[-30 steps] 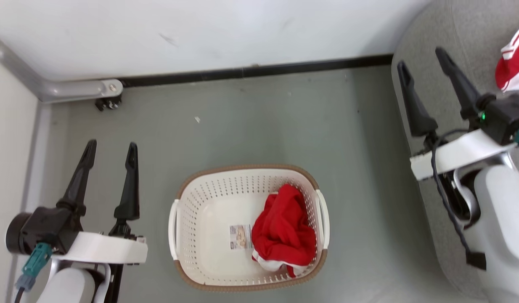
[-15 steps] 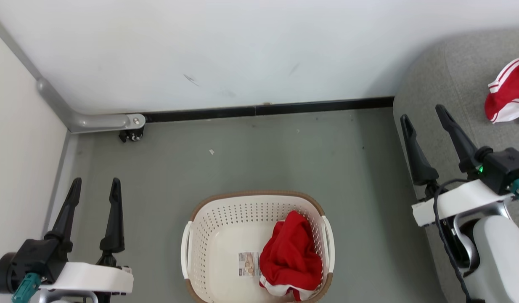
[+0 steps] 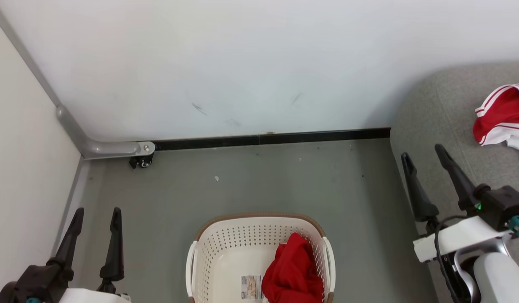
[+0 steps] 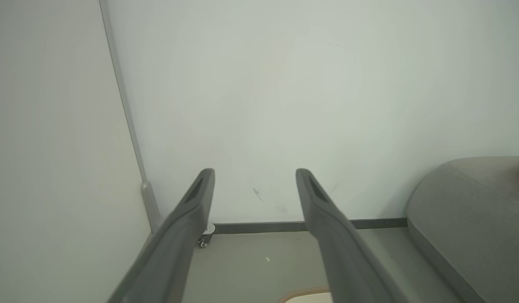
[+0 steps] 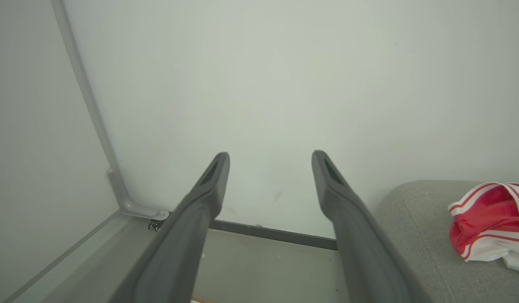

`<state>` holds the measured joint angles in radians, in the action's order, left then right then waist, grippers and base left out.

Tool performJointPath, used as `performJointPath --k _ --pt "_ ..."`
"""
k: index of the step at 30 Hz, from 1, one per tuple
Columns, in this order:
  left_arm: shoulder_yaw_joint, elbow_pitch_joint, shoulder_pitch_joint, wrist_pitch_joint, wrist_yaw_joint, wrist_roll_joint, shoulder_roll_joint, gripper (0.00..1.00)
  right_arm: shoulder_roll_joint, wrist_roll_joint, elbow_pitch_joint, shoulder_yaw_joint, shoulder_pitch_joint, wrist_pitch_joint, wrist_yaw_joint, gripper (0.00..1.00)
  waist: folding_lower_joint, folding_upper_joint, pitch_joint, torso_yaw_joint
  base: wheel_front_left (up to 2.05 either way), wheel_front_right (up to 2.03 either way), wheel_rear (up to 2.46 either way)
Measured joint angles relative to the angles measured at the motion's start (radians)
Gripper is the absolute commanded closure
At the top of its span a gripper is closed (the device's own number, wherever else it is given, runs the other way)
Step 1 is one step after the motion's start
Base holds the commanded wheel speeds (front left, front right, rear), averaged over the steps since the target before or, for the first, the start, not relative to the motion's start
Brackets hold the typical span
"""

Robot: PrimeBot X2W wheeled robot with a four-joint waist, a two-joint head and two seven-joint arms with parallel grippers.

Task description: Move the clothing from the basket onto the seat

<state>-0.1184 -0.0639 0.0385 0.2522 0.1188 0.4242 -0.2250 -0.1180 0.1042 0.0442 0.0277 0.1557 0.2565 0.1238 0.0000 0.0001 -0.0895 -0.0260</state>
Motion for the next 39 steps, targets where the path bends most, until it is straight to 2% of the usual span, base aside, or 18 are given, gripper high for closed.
performJointPath --k 20,39 --pt "0.021 0.033 0.104 0.0 -0.053 -0.03 0.016 0.0 0.016 0.002 -0.012 0.015 -0.119 0.0 0.0 0.0 0.0 0.0 0.094 -0.001 0.0 0.0 0.0" --pt "0.054 0.029 0.127 0.0 -0.081 -0.041 0.036 0.0 0.017 0.003 -0.035 0.014 -0.139 0.0 0.0 0.0 0.0001 0.0 0.095 0.005 0.0 0.0 0.0"
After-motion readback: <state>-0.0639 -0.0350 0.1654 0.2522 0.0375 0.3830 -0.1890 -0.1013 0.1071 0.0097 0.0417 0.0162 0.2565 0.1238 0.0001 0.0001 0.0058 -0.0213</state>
